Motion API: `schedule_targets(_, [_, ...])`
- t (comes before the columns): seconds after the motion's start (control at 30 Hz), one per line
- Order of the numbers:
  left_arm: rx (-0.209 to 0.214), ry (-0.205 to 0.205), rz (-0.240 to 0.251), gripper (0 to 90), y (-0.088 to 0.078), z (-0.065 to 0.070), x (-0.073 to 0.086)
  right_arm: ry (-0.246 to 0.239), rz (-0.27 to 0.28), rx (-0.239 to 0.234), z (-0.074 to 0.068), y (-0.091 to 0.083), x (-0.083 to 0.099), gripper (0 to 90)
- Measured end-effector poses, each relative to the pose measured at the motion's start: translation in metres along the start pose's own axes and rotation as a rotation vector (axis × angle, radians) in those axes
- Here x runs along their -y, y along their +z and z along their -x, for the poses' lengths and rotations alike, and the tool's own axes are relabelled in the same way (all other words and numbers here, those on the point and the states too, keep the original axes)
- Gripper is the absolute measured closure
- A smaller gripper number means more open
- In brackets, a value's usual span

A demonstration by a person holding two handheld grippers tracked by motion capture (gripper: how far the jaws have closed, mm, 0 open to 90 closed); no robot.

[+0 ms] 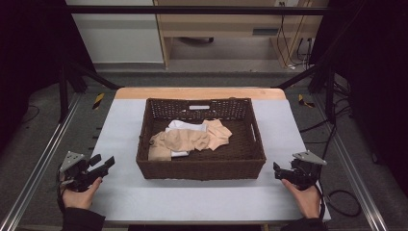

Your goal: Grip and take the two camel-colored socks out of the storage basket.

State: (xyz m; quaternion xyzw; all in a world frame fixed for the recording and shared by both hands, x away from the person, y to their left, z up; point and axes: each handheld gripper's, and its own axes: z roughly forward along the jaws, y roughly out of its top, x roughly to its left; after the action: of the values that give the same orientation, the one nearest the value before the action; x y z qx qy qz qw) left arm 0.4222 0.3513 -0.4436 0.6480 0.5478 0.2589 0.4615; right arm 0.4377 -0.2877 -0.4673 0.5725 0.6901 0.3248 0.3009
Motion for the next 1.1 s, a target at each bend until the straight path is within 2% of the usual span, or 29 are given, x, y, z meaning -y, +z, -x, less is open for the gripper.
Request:
schedule_targets(0.1, [0.013, 0.0, 0.012, 43.3, -0.003, 0.003, -0.004, -0.009, 0.003, 0.004, -0.001, 0.0, 0.0, 5.1])
schedule_targets(0.23, [0.034, 0.022, 0.035, 44.7, -0.009, 0.013, -0.013, -0.009, 0.003, 0.005, -0.001, -0.001, 0.0, 4.8])
schedule_targets(0.27, [0.043, 0.041, 0.039, 44.9, -0.011, 0.018, -0.016, -0.008, 0.001, 0.007, -0.002, -0.001, 0.0, 4.8])
schedule_targets(0.47, [0.059, 0.062, 0.053, 45.9, -0.015, 0.03, -0.024, -0.019, 0.016, 0.007, -0.004, -0.003, 0.0, 4.7])
schedule_targets(0.63, [0.076, 0.077, 0.092, 46.5, -0.021, 0.043, -0.037, -0.02, 0.012, 0.004, -0.006, -0.003, -0.001, 4.7])
schedule_targets(0.67, [0.088, 0.079, 0.11, 46.8, -0.022, 0.049, -0.044, -0.016, 0.02, 0.004, -0.007, -0.005, -0.001, 4.5])
schedule_targets(0.7, [0.088, 0.079, 0.11, 47.0, -0.022, 0.049, -0.044, -0.016, 0.021, 0.004, -0.007, -0.005, -0.001, 4.5])
schedule_targets(1.0, [0.128, 0.122, 0.155, 47.1, -0.018, 0.078, -0.073, -0.019, 0.024, 0.004, -0.008, -0.006, 0.0, 4.5])
schedule_targets(1.1, [0.128, 0.126, 0.156, 47.1, -0.016, 0.083, -0.076, -0.024, 0.025, 0.004, -0.008, -0.006, 0.0, 4.5])
